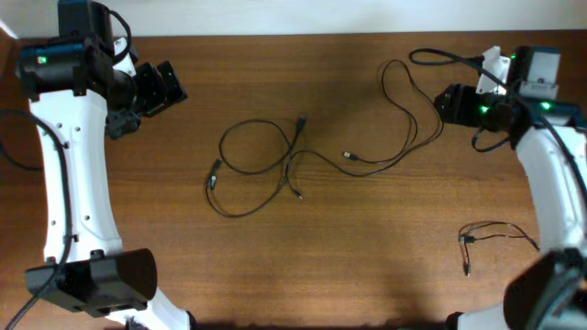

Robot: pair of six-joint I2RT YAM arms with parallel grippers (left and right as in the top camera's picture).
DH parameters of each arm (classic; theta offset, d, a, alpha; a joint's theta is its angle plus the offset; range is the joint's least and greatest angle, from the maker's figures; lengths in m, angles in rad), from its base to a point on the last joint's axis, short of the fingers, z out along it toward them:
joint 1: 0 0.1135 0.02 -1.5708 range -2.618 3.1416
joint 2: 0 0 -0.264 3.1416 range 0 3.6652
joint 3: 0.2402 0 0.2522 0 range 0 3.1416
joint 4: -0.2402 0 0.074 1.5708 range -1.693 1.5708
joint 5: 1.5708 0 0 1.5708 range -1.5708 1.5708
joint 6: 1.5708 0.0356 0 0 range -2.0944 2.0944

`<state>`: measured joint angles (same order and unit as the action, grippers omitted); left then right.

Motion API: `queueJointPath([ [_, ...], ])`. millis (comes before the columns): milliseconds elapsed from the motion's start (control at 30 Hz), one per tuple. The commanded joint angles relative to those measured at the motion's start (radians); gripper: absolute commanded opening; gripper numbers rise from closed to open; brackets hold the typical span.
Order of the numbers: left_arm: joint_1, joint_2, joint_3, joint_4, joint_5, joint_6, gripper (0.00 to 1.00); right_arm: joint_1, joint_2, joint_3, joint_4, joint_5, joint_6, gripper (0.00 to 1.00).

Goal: Untangle cables

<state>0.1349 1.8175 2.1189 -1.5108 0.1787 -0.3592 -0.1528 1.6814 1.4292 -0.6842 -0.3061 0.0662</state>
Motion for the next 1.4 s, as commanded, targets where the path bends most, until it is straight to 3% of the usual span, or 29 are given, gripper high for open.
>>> queueJointPath([
  [0,-0.001,-0.019,0.013,0.000,0.000,0.015,0.99,0.002,0.144,-0.013,0.071,0.052,-0.011,0.69],
  [133,-0.001,-0.019,0.013,-0.001,-0.001,0.015,0.99,0.002,0.307,-0.013,0.282,0.056,-0.021,0.70],
  [267,-0.001,-0.019,0.013,-0.002,-0.004,0.016,0.99,0.002,0.376,-0.013,0.450,0.119,-0.175,0.69],
  [367,-0.001,-0.019,0.013,-0.001,-0.004,0.016,0.99,0.002,0.442,-0.013,0.485,0.161,-0.247,0.68],
  [467,-0.001,-0.019,0.013,-0.001,-0.004,0.015,0.99,0.002,0.523,-0.013,0.517,0.160,-0.246,0.54],
  [567,-0.001,-0.019,0.013,0.002,-0.004,0.015,0.99,0.002,0.566,-0.013,0.519,0.160,-0.246,0.52],
  [600,-0.001,-0.019,0.013,0.003,-0.004,0.015,0.99,0.002,0.566,-0.013,0.517,0.161,-0.246,0.44],
  [667,-0.001,-0.019,0.013,0.006,-0.004,0.015,0.99,0.002,0.566,-0.013,0.517,0.161,-0.244,0.09],
  [700,-0.001,-0.019,0.013,0.006,-0.004,0.015,0.99,0.002,0.566,-0.013,0.510,0.161,-0.242,0.04],
  [800,-0.001,-0.019,0.013,0.007,-0.004,0.015,0.99,0.002,0.549,-0.010,0.446,0.159,-0.220,0.04],
  [867,-0.001,-0.019,0.013,0.007,-0.004,0.015,1.00,0.002,0.497,-0.010,0.405,0.156,-0.178,0.04],
  [967,-0.001,-0.019,0.013,0.006,-0.004,0.016,0.99,0.002,0.278,-0.010,0.331,0.064,-0.177,0.04],
  [1200,-0.001,-0.019,0.013,0.007,-0.003,0.015,1.00,0.056,-0.377,-0.010,0.260,-0.061,-0.159,0.04],
  [1333,-0.001,-0.019,0.013,-0.010,0.002,0.032,0.99,0.112,-0.529,-0.010,0.226,-0.062,-0.159,0.04],
  [1367,-0.001,-0.019,0.013,-0.009,0.040,0.101,0.99,0.121,-0.539,-0.010,0.214,-0.062,-0.159,0.04],
])
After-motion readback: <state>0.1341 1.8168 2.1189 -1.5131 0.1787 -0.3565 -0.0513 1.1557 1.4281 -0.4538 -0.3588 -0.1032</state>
